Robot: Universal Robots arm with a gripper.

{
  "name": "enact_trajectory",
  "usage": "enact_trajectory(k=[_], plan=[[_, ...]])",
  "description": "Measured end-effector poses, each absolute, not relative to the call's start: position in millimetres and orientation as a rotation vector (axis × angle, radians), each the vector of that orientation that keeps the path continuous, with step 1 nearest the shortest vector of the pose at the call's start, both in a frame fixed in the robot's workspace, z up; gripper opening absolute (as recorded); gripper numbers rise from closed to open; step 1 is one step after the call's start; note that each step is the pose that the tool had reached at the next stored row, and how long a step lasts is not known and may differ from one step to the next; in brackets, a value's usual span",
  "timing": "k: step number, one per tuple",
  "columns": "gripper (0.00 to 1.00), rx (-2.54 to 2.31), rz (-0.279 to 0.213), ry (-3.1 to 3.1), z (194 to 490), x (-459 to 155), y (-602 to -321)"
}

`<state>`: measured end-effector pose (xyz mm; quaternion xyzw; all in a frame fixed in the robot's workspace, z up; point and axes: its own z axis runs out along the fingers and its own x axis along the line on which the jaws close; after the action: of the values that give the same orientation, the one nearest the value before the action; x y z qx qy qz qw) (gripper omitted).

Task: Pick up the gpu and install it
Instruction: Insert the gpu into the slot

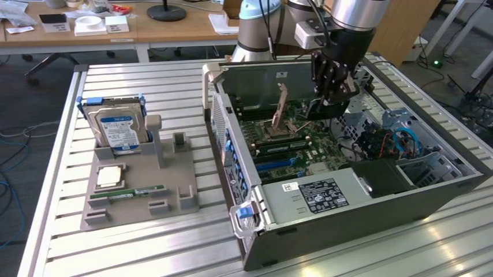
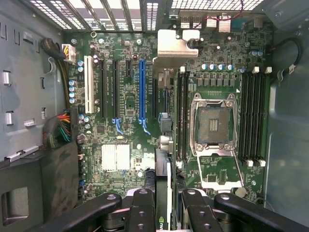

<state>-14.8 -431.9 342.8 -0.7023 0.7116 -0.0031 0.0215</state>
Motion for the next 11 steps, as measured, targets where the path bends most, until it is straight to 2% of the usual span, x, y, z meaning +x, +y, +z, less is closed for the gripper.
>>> enact_trajectory(k=[11], plan=[[0.26, -2.176, -0.009, 2.205, 341.6, -14.8, -431.9]])
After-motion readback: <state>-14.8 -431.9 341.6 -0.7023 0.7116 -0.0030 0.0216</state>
